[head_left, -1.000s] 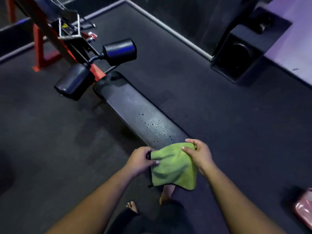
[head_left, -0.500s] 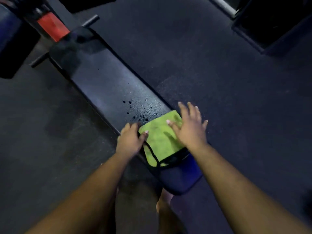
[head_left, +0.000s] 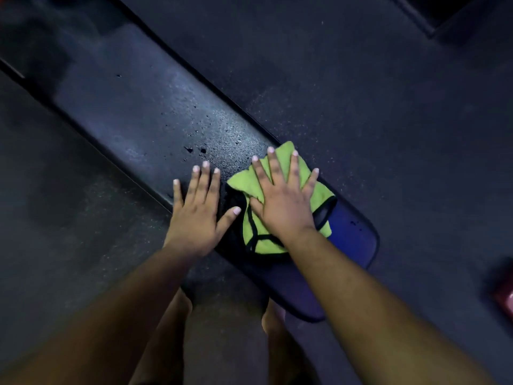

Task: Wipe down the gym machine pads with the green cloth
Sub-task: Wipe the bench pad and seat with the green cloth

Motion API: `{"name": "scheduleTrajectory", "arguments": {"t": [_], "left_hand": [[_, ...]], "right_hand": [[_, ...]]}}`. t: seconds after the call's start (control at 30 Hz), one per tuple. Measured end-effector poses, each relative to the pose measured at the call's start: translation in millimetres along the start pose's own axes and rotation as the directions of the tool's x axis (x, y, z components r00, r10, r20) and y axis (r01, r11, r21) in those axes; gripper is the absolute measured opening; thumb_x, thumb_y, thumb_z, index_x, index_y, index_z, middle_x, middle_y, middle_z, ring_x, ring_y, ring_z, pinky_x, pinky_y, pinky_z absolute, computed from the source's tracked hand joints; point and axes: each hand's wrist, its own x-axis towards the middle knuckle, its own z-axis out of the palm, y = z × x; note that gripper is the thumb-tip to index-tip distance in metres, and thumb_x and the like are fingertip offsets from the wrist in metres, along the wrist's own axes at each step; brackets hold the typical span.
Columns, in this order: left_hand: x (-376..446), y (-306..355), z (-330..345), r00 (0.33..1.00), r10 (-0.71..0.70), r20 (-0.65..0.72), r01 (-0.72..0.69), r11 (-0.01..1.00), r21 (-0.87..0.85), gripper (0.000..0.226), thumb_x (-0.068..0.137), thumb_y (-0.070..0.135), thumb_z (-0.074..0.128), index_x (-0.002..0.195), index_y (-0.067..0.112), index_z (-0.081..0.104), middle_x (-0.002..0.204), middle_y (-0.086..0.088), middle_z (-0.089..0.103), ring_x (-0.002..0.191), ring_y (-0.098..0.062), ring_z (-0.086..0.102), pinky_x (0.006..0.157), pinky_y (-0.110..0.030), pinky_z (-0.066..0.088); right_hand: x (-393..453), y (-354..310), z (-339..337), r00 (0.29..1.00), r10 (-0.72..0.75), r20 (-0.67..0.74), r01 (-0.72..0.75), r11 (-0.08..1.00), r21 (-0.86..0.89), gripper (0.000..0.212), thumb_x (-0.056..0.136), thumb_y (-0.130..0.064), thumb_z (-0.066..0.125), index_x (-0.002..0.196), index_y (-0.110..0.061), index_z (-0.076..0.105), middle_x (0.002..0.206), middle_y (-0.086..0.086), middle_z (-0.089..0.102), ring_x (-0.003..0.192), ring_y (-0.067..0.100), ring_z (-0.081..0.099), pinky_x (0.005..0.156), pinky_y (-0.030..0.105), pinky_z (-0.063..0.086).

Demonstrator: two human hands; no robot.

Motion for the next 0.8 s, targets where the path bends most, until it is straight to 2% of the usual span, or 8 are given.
{"name": "scheduleTrajectory", "arguments": {"t": [0.13, 0.2, 0.27, 0.4, 0.5, 0.57, 0.7, 0.8], "left_hand": [[-4.8, 13.1, 6.1, 0.979, 0.169, 0.117, -0.186, 0.970, 0.158, 0.093, 0.095, 0.076, 0.013, 0.163, 0.011, 0.010, 0.171, -0.012, -0.003, 0.158, -0.027, -0.004, 0.124, -0.063, 0.005], [-9.4, 22.7, 11.1, 0.956, 0.209, 0.205, -0.249, 0.950, 0.190, 0.097, 0.094, 0.079, 0.012, 0.163, 0.012, 0.002, 0.170, -0.013, -0.009, 0.157, -0.029, -0.010, 0.123, -0.064, 0.003], [-11.4, 30.3, 15.8, 0.955, 0.190, 0.226, -0.238, 0.948, 0.210, 0.101, 0.091, 0.082, 0.013, 0.162, 0.012, -0.003, 0.169, -0.015, -0.014, 0.156, -0.032, -0.015, 0.122, -0.066, -0.001], [-9.4, 31.6, 22.1, 0.964, 0.156, 0.216, -0.206, 0.949, 0.237, 0.104, 0.088, 0.083, 0.015, 0.162, 0.013, -0.006, 0.168, -0.015, -0.017, 0.156, -0.032, -0.017, 0.121, -0.066, -0.006], [-9.9, 33.3, 21.3, 0.958, 0.141, 0.250, -0.204, 0.947, 0.247, 0.104, 0.090, 0.085, 0.014, 0.161, 0.013, -0.012, 0.167, -0.015, -0.023, 0.154, -0.032, -0.022, 0.120, -0.065, -0.010], [-8.7, 36.3, 17.1, 0.955, 0.107, 0.277, -0.179, 0.952, 0.250, 0.105, 0.089, 0.085, 0.016, 0.160, 0.014, -0.016, 0.166, -0.015, -0.026, 0.153, -0.032, -0.025, 0.120, -0.065, -0.011], [-6.5, 41.6, 8.5, 0.932, 0.069, 0.356, -0.164, 0.956, 0.244, 0.106, 0.088, 0.086, 0.013, 0.155, 0.015, -0.028, 0.160, -0.013, -0.039, 0.149, -0.030, -0.036, 0.119, -0.066, -0.013], [-6.0, 42.1, 10.1, 0.929, 0.050, 0.366, -0.155, 0.952, 0.263, 0.107, 0.086, 0.088, 0.006, 0.155, 0.015, -0.029, 0.160, -0.013, -0.039, 0.149, -0.030, -0.036, 0.119, -0.065, -0.014]], "right_hand": [[-76.4, 40.0, 27.9, 0.975, 0.222, -0.004, -0.222, 0.974, 0.035, 0.094, 0.088, -0.065, 0.052, 0.160, -0.046, -0.006, 0.172, -0.006, -0.011, 0.157, 0.038, -0.007, 0.112, 0.081, 0.007], [-127.0, 61.1, 37.9, 0.927, 0.372, 0.047, -0.374, 0.927, 0.035, 0.091, 0.090, -0.067, 0.049, 0.160, -0.048, -0.006, 0.172, -0.005, -0.010, 0.156, 0.040, -0.005, 0.109, 0.083, 0.015], [-131.3, 66.2, 38.4, 0.889, 0.448, 0.097, -0.455, 0.889, 0.060, 0.086, 0.093, -0.065, 0.046, 0.160, -0.046, -0.003, 0.172, -0.004, -0.011, 0.156, 0.043, -0.005, 0.106, 0.084, 0.019], [-45.7, 51.5, 18.4, 0.877, 0.480, -0.009, -0.471, 0.864, 0.180, 0.077, 0.098, -0.066, 0.032, 0.162, -0.040, -0.002, 0.172, 0.000, -0.009, 0.156, 0.043, -0.003, 0.110, 0.083, 0.010], [-39.9, 56.6, 14.9, 0.923, 0.384, -0.017, -0.376, 0.911, 0.171, 0.077, 0.097, -0.077, 0.021, 0.160, -0.044, -0.009, 0.171, -0.001, -0.013, 0.156, 0.040, -0.005, 0.111, 0.082, 0.001], [-86.1, 52.7, 29.6, 0.952, 0.305, -0.004, -0.301, 0.939, 0.166, 0.075, 0.098, -0.073, 0.029, 0.159, -0.048, -0.008, 0.171, -0.004, -0.015, 0.157, 0.036, -0.011, 0.109, 0.084, 0.002], [-165.8, 36.6, 55.1, 0.932, 0.360, 0.042, -0.362, 0.919, 0.157, 0.077, 0.096, -0.057, 0.052, 0.159, -0.051, 0.007, 0.172, -0.003, -0.001, 0.158, 0.035, 0.001, 0.103, 0.087, 0.015], [-120.6, 43.1, 40.0, 0.908, 0.408, 0.094, -0.419, 0.888, 0.189, 0.086, 0.089, -0.086, 0.027, 0.156, -0.051, -0.015, 0.167, -0.001, -0.028, 0.153, 0.043, -0.021, 0.095, 0.093, -0.002]]}}
